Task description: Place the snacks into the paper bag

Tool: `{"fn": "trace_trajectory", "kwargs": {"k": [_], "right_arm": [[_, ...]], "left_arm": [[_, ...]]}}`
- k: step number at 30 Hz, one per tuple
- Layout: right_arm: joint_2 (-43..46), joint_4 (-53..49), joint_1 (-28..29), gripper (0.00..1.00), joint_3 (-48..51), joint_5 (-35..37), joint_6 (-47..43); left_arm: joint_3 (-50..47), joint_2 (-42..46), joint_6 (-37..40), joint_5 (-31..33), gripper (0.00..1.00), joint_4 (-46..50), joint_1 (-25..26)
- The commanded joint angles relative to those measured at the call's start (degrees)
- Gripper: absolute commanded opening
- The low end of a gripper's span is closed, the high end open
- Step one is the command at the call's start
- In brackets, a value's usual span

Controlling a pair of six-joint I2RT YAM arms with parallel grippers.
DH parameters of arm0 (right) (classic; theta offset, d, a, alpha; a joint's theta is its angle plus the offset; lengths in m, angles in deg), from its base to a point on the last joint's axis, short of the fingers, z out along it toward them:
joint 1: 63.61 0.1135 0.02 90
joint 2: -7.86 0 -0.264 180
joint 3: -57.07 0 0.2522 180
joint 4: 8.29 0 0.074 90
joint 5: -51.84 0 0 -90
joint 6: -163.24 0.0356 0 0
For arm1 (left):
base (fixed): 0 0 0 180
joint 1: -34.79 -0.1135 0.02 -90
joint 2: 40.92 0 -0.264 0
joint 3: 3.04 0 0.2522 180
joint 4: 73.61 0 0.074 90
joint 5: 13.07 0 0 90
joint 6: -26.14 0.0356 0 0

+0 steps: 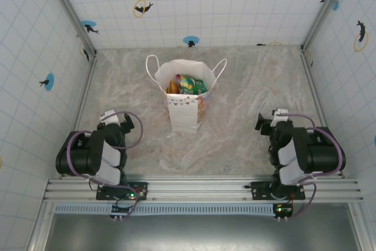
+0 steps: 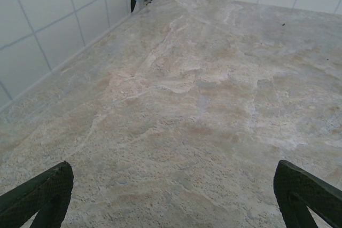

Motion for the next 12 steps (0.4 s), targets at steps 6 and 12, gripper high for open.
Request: {"fn": "trace_trajectory", "kwargs": {"k": [6, 12], "right_arm": [[0.4, 0.9, -0.1, 1.00, 0.2, -0.1, -0.4], [0.5, 0.9, -0.1, 1.00, 0.2, -0.1, -0.4]], "left_arm": [[-0.9, 0.0, 0.3, -2.1, 0.98, -1.2, -0.3], [-0.9, 0.1, 1.0, -3.8, 0.98, -0.6, -0.3]]}}
